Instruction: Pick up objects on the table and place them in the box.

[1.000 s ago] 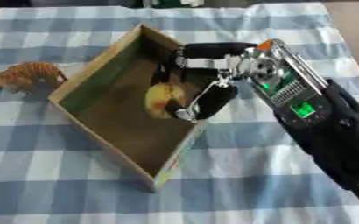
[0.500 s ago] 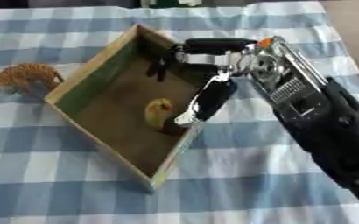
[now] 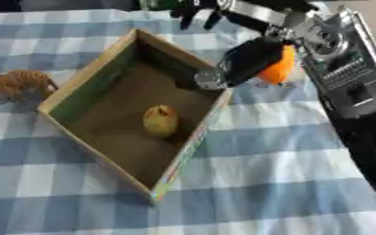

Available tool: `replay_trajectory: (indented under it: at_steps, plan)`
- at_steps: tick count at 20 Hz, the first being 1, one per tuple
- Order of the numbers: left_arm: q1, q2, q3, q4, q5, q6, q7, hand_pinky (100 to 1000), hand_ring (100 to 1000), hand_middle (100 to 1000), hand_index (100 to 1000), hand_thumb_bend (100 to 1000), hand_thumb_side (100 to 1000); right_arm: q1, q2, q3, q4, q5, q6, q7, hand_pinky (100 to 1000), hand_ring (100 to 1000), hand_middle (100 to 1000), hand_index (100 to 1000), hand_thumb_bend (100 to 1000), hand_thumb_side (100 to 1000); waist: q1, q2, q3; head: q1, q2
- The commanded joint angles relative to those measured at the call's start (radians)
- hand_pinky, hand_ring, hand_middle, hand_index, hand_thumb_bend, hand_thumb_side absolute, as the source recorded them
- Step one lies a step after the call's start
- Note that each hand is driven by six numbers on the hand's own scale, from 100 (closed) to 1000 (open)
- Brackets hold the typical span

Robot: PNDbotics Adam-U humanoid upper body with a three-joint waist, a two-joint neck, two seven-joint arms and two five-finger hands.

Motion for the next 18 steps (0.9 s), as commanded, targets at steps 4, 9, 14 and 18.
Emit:
replay_trajectory:
  at_steps: [4, 9, 14, 18]
  plan:
    - [-0.004, 0.009, 0.001, -0.017, 0.000, 0.004, -0.001, 479, 613, 581, 764, 100, 899, 0.006, -0.107, -0.052, 0.002, 0.009, 0.007, -0.038, 780, 931, 761, 903, 576, 518, 0.003, -0.017, -0.004, -0.001, -0.008]
    - [-0.004, 0.010, 0.000, -0.017, 0.001, 0.004, -0.003, 479, 613, 581, 764, 100, 897, 0.020, -0.152, -0.077, 0.079, 0.041, -0.003, -0.042, 795, 942, 780, 913, 593, 480, 0.007, -0.016, -0.005, 0.003, -0.010]
    - [-0.004, 0.011, 0.000, -0.017, 0.001, 0.005, -0.004, 479, 613, 581, 764, 100, 897, 0.023, -0.181, -0.100, 0.193, 0.103, -0.029, -0.036, 820, 958, 815, 926, 617, 424, 0.008, -0.016, -0.006, 0.008, -0.012]
    - [-0.004, 0.012, 0.000, -0.017, 0.001, 0.005, -0.003, 480, 613, 581, 764, 100, 897, 0.022, -0.193, -0.114, 0.265, 0.150, -0.046, -0.038, 829, 966, 828, 931, 615, 409, 0.007, -0.017, -0.006, 0.011, -0.013]
